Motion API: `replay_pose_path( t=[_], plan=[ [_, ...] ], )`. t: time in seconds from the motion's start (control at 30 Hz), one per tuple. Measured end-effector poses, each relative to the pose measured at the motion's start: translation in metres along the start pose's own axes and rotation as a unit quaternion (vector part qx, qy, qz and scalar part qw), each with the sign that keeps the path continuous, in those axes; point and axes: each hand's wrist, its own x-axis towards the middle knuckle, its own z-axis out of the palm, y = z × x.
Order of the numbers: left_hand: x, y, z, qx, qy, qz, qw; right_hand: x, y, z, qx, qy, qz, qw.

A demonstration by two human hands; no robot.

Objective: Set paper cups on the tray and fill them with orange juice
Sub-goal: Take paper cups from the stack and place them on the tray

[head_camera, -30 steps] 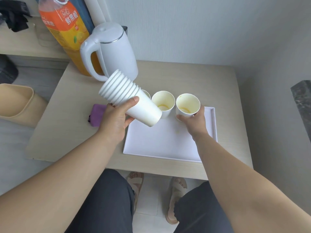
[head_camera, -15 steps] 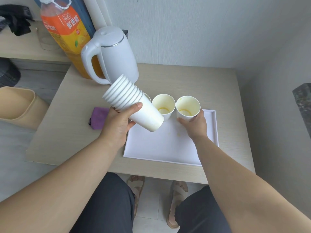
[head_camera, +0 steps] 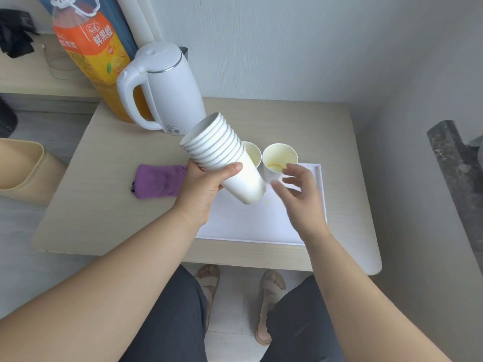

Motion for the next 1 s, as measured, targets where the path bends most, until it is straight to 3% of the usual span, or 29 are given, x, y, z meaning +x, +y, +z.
replay_pose_path(
  t=[0.1,0.17,0.4,0.6,0.77,0.9,1.0],
  plan=[
    [-0.008,0.000,0.013,0.051,-0.054,0.030,0.997,-0.006,-0.021,0.007,-0.046,-0.148,-0.028,0.987],
    [-0.012,-0.001,0.019,0.072,-0.080,0.042,0.993,-0.007,-0.026,0.008,-0.061,-0.177,-0.048,0.981],
    [-0.024,0.000,0.027,0.125,-0.104,0.042,0.986,-0.018,-0.017,-0.010,-0.084,-0.142,-0.038,0.986],
    [-0.032,-0.004,0.041,0.127,-0.042,0.071,0.988,-0.026,-0.009,-0.020,-0.096,-0.110,-0.031,0.989],
    [-0.021,0.010,0.044,-0.012,0.008,0.000,1.000,-0.026,0.010,-0.032,-0.093,-0.085,0.003,0.992],
    [-0.007,0.017,0.035,-0.116,0.051,-0.095,0.987,-0.019,0.022,-0.045,-0.006,-0.091,0.057,0.994],
    [-0.002,0.018,0.030,-0.144,0.072,-0.117,0.980,0.000,0.033,-0.051,0.018,-0.044,0.069,0.996]
  ],
)
